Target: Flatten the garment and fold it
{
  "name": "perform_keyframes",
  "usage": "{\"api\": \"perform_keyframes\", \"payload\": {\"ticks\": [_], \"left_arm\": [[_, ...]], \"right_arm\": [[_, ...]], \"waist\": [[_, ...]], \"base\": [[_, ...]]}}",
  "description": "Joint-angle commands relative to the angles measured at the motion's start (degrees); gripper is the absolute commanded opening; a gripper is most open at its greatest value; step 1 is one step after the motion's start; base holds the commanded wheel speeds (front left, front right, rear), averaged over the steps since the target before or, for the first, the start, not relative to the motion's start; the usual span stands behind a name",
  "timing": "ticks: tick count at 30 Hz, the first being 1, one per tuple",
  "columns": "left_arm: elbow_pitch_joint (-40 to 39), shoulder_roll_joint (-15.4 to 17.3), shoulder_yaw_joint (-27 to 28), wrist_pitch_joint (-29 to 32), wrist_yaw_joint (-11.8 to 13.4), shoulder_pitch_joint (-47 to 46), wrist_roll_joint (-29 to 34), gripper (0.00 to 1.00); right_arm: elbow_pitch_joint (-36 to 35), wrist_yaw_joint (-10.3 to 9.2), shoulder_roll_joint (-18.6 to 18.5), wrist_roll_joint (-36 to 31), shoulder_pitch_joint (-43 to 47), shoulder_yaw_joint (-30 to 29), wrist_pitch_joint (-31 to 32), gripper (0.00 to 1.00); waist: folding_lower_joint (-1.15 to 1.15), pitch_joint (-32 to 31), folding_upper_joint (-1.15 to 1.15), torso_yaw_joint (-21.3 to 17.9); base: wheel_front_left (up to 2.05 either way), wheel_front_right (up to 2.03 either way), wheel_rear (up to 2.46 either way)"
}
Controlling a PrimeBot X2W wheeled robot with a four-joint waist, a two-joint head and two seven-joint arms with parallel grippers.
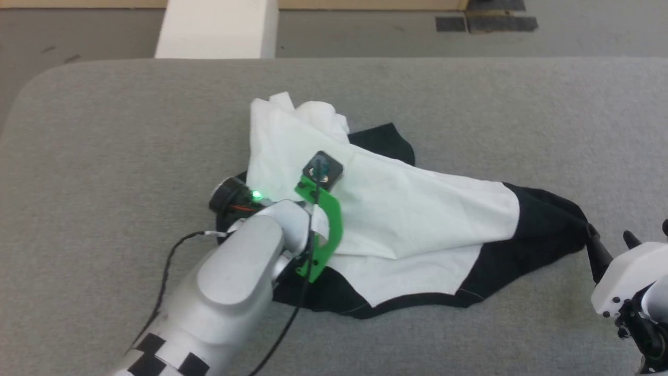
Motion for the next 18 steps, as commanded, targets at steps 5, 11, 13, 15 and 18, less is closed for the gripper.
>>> {"api": "perform_keyframes", "payload": {"ticks": [5, 11, 13, 15, 18], "left_arm": [[4.4, 1.2, -2.6, 2.3, -0.4, -1.3, -2.2, 0.00], [5.4, 1.1, -0.4, -1.5, 0.2, -3.8, -5.0, 0.00], [5.4, 1.2, 1.3, -4.3, 1.7, -5.7, -5.3, 0.00], [6.1, 1.5, 2.9, -6.8, 3.2, -8.1, -5.2, 0.00], [7.2, 1.8, 4.8, -9.5, 4.7, -11.4, -5.3, 0.00]], "right_arm": [[0.7, -0.09, 0.0, 0.7, -1.3, 0.2, -1.6, 1.00], [1.2, -0.09, 0.0, 0.6, -1.4, 0.0, -2.3, 1.00], [1.2, -0.09, 0.0, 0.7, -1.7, 0.3, -2.4, 1.00], [1.2, -0.09, 0.0, 0.8, -2.3, 1.0, -2.6, 1.00], [1.2, -0.09, 0.0, 0.8, -3.2, 2.1, -2.7, 1.00]], "waist": [[0.00, 3.2, 0.00, -2.9], [0.00, 4.3, 0.00, -2.7], [0.00, 4.8, 0.00, -2.9], [0.00, 5.6, 0.00, -3.3], [0.00, 6.8, 0.00, -4.1]], "base": [[0.00, 0.00, 0.00], [0.00, 0.00, 0.00], [0.00, 0.00, 0.00], [0.00, 0.00, 0.00], [0.00, 0.00, 0.00]]}}
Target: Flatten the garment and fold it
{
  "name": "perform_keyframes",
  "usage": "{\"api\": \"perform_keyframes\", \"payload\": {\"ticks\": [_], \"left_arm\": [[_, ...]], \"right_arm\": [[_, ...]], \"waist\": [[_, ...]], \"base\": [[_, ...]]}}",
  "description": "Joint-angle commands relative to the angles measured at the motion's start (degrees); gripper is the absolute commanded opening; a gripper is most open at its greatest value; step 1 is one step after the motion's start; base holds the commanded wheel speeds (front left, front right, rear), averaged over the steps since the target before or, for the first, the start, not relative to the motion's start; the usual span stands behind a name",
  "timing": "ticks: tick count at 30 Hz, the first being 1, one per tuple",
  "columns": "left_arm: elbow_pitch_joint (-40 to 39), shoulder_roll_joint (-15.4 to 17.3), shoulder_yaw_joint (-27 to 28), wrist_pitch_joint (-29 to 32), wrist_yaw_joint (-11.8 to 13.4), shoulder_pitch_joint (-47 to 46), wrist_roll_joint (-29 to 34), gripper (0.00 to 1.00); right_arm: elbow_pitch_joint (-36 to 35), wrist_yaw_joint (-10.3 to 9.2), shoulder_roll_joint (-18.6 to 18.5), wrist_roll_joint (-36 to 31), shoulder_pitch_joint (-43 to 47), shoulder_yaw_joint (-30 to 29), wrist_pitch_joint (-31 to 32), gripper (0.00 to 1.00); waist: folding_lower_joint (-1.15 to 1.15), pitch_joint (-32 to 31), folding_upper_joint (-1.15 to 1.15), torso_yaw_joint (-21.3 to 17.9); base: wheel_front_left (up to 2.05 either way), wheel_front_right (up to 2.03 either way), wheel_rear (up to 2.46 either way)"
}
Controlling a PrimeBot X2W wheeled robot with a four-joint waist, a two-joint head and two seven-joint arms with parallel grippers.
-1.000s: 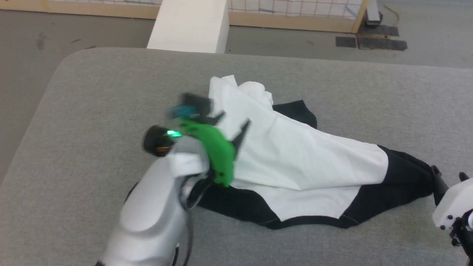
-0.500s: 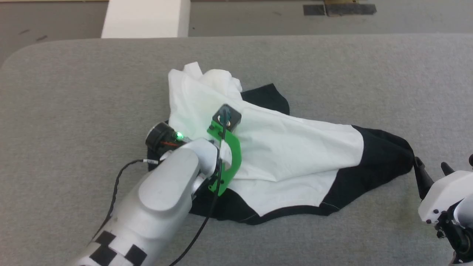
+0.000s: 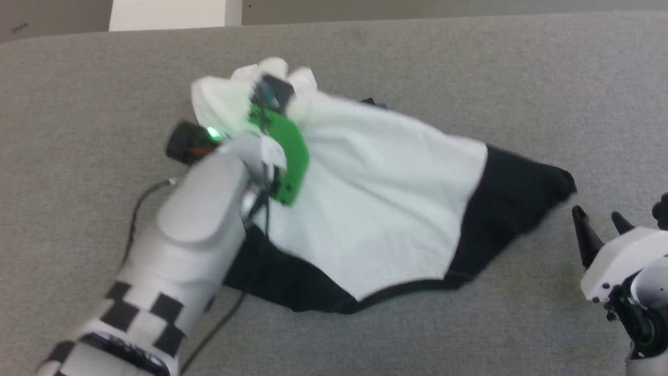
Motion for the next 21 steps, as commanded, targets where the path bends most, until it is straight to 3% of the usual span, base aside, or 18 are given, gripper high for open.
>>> {"api": "perform_keyframes", "payload": {"ticks": [1, 8, 12, 13, 14, 21], "left_arm": [[1.0, 0.6, 1.2, -1.7, 0.9, -3.6, -0.4, 0.00], [5.5, 1.3, 3.8, -5.6, 2.1, -11.3, -0.9, 0.00], [7.7, 0.5, 4.1, -5.7, 1.2, -11.5, -2.2, 0.03], [8.0, 0.1, 4.3, -6.0, 0.8, -11.2, -2.7, 0.30], [8.4, -0.3, 4.5, -6.7, 0.4, -10.9, -3.2, 1.00], [6.0, -1.5, 10.1, -16.3, -2.0, -6.5, -10.3, 1.00]], "right_arm": [[0.0, -0.09, 0.0, 0.0, -1.3, 0.6, -0.5, 1.00], [0.2, -0.09, 0.0, -0.2, -2.0, 1.6, -1.2, 1.00], [0.3, -0.09, 0.0, -0.4, -1.9, 1.6, -1.2, 1.00], [0.3, -0.09, 0.0, -0.5, -1.8, 1.5, -1.3, 1.00], [0.3, -0.09, 0.0, -0.5, -1.7, 1.4, -1.3, 1.00], [0.8, -0.09, 0.0, -0.3, 0.0, 1.1, -1.2, 1.00]], "waist": [[0.00, 1.7, 0.00, -1.3], [0.00, 3.9, 0.00, -3.0], [0.00, 3.8, 0.00, -2.8], [0.00, 3.6, 0.00, -2.5], [0.00, 3.2, 0.00, -2.1], [0.00, -2.4, 0.00, 2.0]], "base": [[0.00, 0.00, 0.00], [0.00, 0.00, 0.00], [0.00, 0.00, 0.00], [0.00, 0.00, 0.00], [0.00, 0.00, 0.00], [0.00, 0.00, 0.00]]}}
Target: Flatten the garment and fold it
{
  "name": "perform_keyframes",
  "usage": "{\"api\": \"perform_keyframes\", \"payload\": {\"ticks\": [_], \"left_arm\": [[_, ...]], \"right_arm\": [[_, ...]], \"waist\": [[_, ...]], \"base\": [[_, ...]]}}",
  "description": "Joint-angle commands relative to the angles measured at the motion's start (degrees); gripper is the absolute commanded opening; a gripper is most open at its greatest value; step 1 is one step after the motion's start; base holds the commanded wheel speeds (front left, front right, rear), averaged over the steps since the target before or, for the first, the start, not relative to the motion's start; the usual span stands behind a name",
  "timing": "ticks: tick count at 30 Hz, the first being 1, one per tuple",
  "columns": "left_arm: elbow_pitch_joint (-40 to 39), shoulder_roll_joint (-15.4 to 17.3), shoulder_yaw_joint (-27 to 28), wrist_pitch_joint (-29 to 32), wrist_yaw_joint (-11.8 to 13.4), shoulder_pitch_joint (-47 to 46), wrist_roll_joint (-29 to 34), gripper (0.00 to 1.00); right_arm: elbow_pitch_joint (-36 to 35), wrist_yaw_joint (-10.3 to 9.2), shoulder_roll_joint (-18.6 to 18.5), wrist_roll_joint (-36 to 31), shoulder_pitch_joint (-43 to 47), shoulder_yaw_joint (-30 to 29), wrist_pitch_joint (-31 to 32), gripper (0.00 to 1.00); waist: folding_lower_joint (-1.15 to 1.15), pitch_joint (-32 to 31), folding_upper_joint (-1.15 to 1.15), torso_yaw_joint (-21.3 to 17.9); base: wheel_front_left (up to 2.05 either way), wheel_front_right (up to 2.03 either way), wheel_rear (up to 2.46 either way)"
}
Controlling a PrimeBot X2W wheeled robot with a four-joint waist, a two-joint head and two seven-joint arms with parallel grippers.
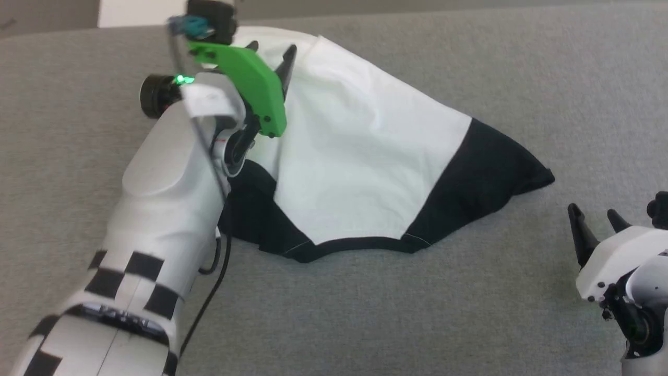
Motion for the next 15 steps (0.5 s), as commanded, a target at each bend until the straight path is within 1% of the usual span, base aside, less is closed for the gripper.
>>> {"api": "perform_keyframes", "payload": {"ticks": [1, 3, 4, 7, 15], "left_arm": [[-1.2, 0.5, 1.0, -2.3, -0.4, 2.1, -1.0, 1.00], [-3.2, 1.2, 2.6, -5.1, -0.2, 4.9, -2.2, 1.00], [-4.5, 1.8, 3.6, -7.0, 0.4, 6.7, -2.7, 1.00], [-7.9, 3.1, 4.8, -9.4, 2.0, 12.1, -3.4, 1.00], [-20.7, 6.7, 6.0, -14.6, 7.7, 31.0, -2.6, 1.00]], "right_arm": [[0.2, -0.09, 0.0, -0.1, 0.8, 0.0, -0.3, 1.00], [0.3, -0.09, 0.0, 0.2, 1.4, 0.2, -0.3, 1.00], [0.4, -0.09, 0.0, 0.3, 1.7, 0.2, -0.4, 1.00], [0.6, -0.09, 0.0, 0.6, 2.7, 0.3, -0.3, 1.00], [1.0, -0.09, 0.0, 1.4, 4.5, 2.7, -0.1, 1.00]], "waist": [[-0.01, -3.9, 0.00, 3.2], [-0.01, -5.3, 0.00, 4.0], [-0.01, -6.2, 0.00, 4.4], [-0.01, -7.9, 0.00, 5.6], [-0.01, -10.6, 0.00, 6.2]], "base": [[0.00, 0.00, 0.00], [0.00, 0.00, 0.00], [0.00, 0.00, 0.00], [0.00, 0.00, 0.00], [0.00, 0.00, 0.00]]}}
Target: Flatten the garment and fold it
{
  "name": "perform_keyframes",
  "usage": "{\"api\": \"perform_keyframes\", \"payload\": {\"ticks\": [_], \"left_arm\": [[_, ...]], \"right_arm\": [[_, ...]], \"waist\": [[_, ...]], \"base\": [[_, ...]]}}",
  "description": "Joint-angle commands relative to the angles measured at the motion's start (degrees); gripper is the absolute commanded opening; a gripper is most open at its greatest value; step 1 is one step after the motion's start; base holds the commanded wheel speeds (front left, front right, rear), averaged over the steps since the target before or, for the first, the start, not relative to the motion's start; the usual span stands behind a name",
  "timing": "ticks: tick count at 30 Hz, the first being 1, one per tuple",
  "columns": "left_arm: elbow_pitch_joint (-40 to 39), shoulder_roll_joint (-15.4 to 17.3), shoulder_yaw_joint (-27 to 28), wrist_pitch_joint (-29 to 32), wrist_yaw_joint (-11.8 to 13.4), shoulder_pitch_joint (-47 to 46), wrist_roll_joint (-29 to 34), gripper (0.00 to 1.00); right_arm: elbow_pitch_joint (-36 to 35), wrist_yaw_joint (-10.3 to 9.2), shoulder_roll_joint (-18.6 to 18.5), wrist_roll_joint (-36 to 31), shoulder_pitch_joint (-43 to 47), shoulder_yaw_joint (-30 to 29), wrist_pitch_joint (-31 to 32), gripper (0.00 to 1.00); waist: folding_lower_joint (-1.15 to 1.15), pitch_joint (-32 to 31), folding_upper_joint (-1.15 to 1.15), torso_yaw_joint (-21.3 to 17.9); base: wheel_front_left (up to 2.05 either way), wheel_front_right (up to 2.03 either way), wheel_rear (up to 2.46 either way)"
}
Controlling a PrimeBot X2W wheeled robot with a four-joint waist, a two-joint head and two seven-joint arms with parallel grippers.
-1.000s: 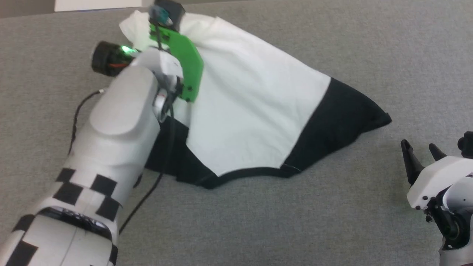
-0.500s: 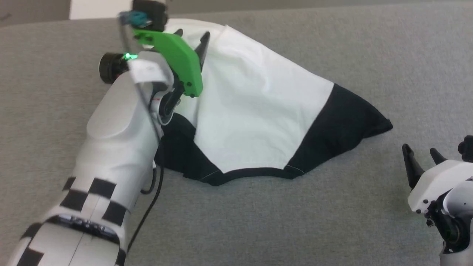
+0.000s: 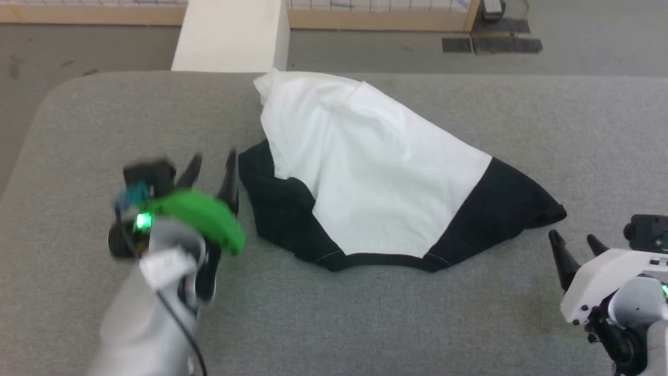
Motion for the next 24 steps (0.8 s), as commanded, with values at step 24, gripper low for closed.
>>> {"api": "perform_keyframes", "payload": {"ticks": [24], "left_arm": [[-17.0, 0.7, 3.5, -6.2, 6.4, 19.0, -1.1, 1.00]], "right_arm": [[8.6, -0.09, 0.0, -6.9, -9.9, 7.4, 10.6, 1.00]], "waist": [[0.00, 2.8, 0.00, 4.8]], "base": [[0.00, 0.00, 0.00]]}}
